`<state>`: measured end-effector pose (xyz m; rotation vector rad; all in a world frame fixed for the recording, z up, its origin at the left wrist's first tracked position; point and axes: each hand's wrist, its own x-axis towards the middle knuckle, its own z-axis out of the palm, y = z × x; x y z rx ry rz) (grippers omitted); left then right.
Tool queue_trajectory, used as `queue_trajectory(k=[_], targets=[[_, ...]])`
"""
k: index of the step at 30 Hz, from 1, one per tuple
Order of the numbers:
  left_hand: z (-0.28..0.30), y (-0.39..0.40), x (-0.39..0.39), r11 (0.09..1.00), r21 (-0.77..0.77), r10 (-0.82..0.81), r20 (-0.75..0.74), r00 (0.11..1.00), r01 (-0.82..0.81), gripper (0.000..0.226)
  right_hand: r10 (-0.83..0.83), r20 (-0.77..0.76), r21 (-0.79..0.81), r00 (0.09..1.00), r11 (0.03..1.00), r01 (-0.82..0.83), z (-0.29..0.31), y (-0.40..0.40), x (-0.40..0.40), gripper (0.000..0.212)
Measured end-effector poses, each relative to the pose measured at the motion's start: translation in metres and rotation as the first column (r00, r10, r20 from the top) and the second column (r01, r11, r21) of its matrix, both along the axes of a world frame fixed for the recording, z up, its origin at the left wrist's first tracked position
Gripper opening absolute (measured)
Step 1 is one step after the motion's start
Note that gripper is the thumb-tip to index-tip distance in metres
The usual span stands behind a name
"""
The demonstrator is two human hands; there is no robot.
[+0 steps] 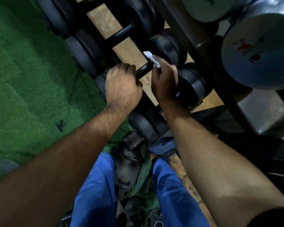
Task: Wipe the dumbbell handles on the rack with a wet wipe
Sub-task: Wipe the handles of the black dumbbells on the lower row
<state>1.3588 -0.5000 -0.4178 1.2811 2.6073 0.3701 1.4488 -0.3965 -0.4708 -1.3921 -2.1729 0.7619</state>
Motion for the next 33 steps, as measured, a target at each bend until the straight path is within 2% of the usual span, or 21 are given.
queue_trajectory(k=[1, 3, 5, 7, 9, 11, 12, 13, 14, 17, 19, 22, 24, 26, 30, 33], targets=[[-0.005, -0.001, -0.002, 1.000, -0.012, 0.014, -0.011, 1.000, -0.014, 0.028, 0.078, 0.039, 0.091, 0.996, 0.993, -0.082, -0.006, 0.003, 0.000, 0.039], [-0.014, -0.003, -0.005, 0.999, -0.053, 0.009, -0.037, 0.999, -0.011, 0.033, 0.181, 0.259, 0.219, 0.949, 0.946, -0.241, -0.018, 0.005, 0.003, 0.045], [-0.020, -0.006, -0.008, 0.998, -0.064, 0.013, -0.026, 1.000, -0.015, 0.041, 0.193, 0.479, 0.244, 0.856, 0.908, -0.341, -0.025, 0.004, 0.004, 0.055], [-0.021, -0.010, -0.009, 0.998, -0.029, 0.057, 0.011, 0.998, -0.057, 0.044, 0.237, 0.555, 0.188, 0.798, 0.898, -0.398, -0.029, 0.002, 0.005, 0.065], [-0.020, -0.012, -0.008, 0.996, -0.012, 0.085, 0.034, 0.996, -0.085, 0.047, 0.380, 0.499, 0.068, 0.779, 0.879, -0.472, -0.030, 0.007, 0.010, 0.069], [-0.020, -0.012, -0.007, 0.996, -0.011, 0.091, 0.044, 0.995, -0.091, 0.049, 0.495, 0.229, -0.092, 0.838, 0.868, -0.488, -0.031, 0.020, 0.016, 0.061], [-0.020, -0.012, -0.008, 0.996, -0.012, 0.093, 0.048, 0.994, -0.092, 0.048, 0.490, 0.086, -0.147, 0.868, 0.867, -0.475, -0.031, 0.027, 0.018, 0.057], [-0.020, -0.012, -0.010, 0.995, -0.010, 0.099, 0.053, 0.994, -0.098, 0.047, 0.463, 0.013, -0.171, 0.886, 0.875, -0.454, -0.030, 0.031, 0.017, 0.054], [-0.021, -0.012, -0.010, 0.994, -0.006, 0.107, 0.058, 0.993, -0.107, 0.046, 0.445, 0.007, -0.173, 0.896, 0.883, -0.437, -0.029, 0.031, 0.014, 0.052], [-0.023, -0.013, -0.010, 0.993, -0.006, 0.121, 0.069, 0.990, -0.121, 0.046, 0.413, 0.167, -0.098, 0.895, 0.911, -0.402, -0.020, 0.028, 0.004, 0.040], [-0.024, -0.012, -0.010, 0.992, -0.006, 0.125, 0.069, 0.990, -0.125, 0.046, 0.412, 0.254, -0.130, 0.875, 0.911, -0.391, -0.009, 0.024, -0.001, 0.043], [-0.024, -0.011, -0.010, 0.991, -0.006, 0.132, 0.063, 0.989, -0.132, 0.044, 0.496, 0.318, -0.113, 0.808, 0.866, -0.487, 0.003, 0.015, 0.004, 0.046], [-0.025, -0.011, -0.009, 0.992, -0.008, 0.130, 0.041, 0.991, -0.129, 0.042, 0.466, 0.323, -0.111, 0.824, 0.883, -0.456, 0.008, 0.019, 0.005, 0.051], [-0.026, -0.012, -0.008, 0.993, -0.021, 0.119, 0.021, 0.993, -0.118, 0.041, 0.435, 0.286, -0.087, 0.854, 0.899, -0.429, 0.006, 0.025, -0.001, 0.045], [-0.026, -0.010, -0.009, 0.993, -0.037, 0.110, 0.008, 0.994, -0.110, 0.038, 0.525, 0.286, -0.105, 0.802, 0.849, -0.518, -0.003, 0.029, -0.011, 0.034], [-0.027, -0.011, -0.008, 0.995, -0.026, 0.101, 0.011, 0.995, -0.100, 0.035, 0.542, 0.307, -0.111, 0.783, 0.837, -0.536, -0.009, 0.026, 0.001, 0.040]])
